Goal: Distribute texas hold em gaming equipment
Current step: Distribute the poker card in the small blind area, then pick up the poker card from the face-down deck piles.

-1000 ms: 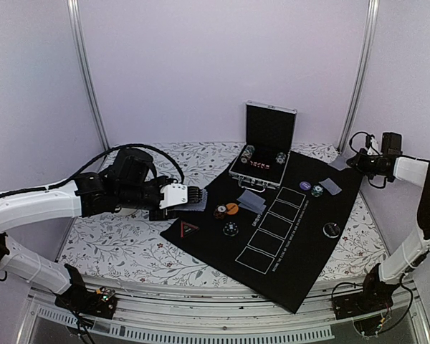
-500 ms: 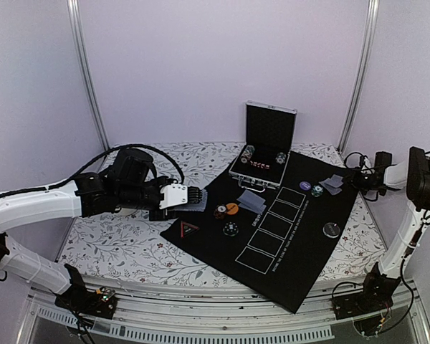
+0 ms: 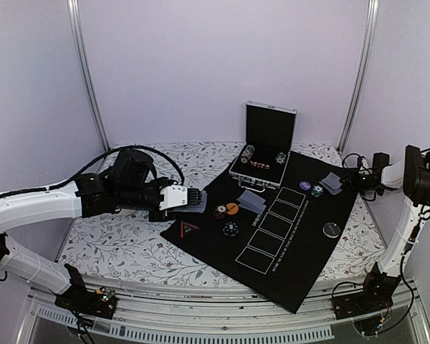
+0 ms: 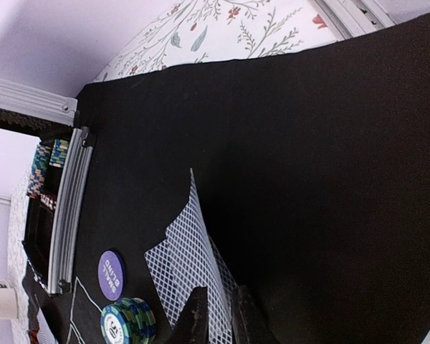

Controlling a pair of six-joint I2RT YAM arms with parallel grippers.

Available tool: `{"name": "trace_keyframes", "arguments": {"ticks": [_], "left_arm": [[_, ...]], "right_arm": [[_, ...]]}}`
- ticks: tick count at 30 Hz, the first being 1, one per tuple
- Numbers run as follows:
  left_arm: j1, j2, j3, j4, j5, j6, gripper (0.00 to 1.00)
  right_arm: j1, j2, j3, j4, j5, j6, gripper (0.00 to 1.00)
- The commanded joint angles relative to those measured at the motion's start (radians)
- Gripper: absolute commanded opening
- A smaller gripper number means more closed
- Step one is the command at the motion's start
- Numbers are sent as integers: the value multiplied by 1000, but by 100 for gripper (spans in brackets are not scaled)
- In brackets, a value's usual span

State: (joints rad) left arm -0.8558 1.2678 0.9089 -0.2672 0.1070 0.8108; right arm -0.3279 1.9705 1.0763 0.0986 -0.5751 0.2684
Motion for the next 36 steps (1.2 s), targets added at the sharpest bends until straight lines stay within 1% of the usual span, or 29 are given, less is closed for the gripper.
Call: {"name": "trace_keyframes", "arguments": {"ticks": [1, 2, 4, 5, 6, 8, 9, 10, 11, 13, 15, 17, 19, 21, 23, 26, 28, 31, 34, 36], "left_arm": [[-14, -15, -7, 9, 2, 4, 49], [-14, -15, -8, 9, 3, 4, 49], [-14, -16, -7, 9, 3, 5, 49], [-14, -17, -7, 9, 3, 5, 49], [-14, -18, -7, 9, 4, 5, 49], [-14, -19, -7, 9, 4, 5, 49], [-15, -20, -7, 9, 4, 5, 49], [-14, -19, -6, 9, 4, 5, 49], [-15, -19, -5, 8, 4, 4, 49], [-14, -19, -4, 8, 4, 5, 49], [-14, -19, -4, 8, 3, 5, 49], [-14, -20, -3, 8, 2, 4, 49], [-14, -21, -2, 8, 2, 4, 49], [-15, -22, -2, 9, 2, 4, 49], [-14, -24, -2, 10, 2, 4, 49], [-14, -26, -4, 12, 4, 4, 49], [-14, -27, -4, 13, 4, 4, 49], [-14, -25, -4, 14, 2, 4, 49], [-14, -24, -2, 16, 2, 4, 49], [-14, -24, -2, 15, 1, 4, 49]], "right_arm": [[-2, -11, 32, -48, 42, -16, 23], [-2, -26, 36, -62, 56, -21, 26], [-1, -53, 50, -94, 86, -28, 36], [-1, -68, 62, -113, 105, -30, 42], [-1, -86, 71, -131, 130, -33, 50], [2, -129, 92, -170, 177, -35, 70], [10, -154, 103, -194, 204, -33, 83], [25, -181, 115, -214, 238, -36, 98], [53, -209, 123, -240, 275, -45, 99], [127, -260, 170, -294, 361, -78, 99], [225, -304, 208, -349, 446, -113, 99], [329, -350, 232, -382, 486, -147, 99], [411, -394, 234, -376, 429, -152, 99], [491, -435, 222, -348, 337, -126, 99], [593, -461, 209, -319, 284, -95, 99], [748, -466, 194, -259, 147, -83, 99], [856, -455, 185, -214, 66, -42, 99], [947, -418, 210, -212, -5, 8, 99], [1027, -386, 201, -157, -94, 94, 99], [1072, -364, 198, -134, -126, 134, 99]]}}
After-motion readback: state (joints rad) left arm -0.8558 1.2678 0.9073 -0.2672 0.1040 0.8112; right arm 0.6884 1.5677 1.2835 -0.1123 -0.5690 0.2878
